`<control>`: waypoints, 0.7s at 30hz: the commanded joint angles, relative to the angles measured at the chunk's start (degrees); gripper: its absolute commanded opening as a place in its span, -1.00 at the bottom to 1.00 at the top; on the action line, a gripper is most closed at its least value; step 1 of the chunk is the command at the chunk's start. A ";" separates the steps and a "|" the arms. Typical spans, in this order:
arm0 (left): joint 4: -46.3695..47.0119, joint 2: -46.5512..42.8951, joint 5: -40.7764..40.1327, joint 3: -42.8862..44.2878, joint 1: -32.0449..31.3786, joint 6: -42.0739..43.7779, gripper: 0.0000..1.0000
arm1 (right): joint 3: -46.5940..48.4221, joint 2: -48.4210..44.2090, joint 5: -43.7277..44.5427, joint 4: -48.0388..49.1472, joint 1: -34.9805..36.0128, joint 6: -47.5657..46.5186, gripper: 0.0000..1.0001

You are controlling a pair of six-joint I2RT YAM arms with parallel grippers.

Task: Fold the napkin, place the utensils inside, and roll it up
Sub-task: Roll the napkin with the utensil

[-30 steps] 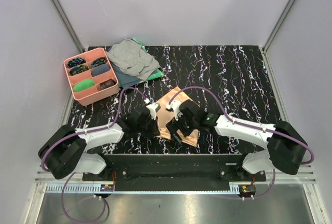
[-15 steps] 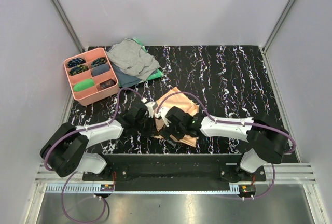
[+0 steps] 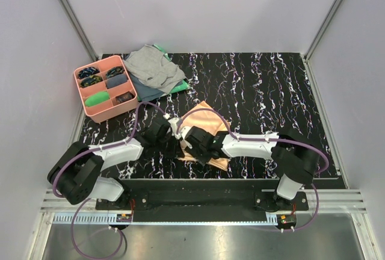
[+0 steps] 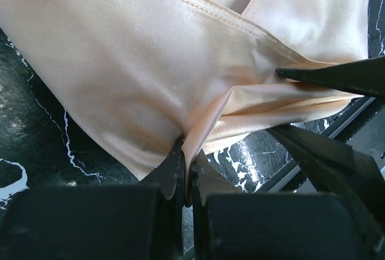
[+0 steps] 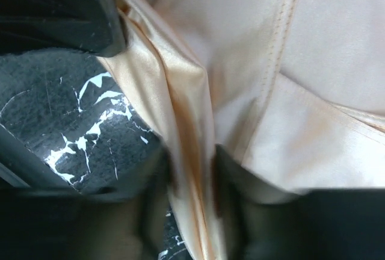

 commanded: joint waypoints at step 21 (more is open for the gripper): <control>-9.93 -21.54 -13.18 -2.16 2.08 -2.20 0.73 | 7.73 7.33 -23.14 -10.40 -4.27 0.22 -1.00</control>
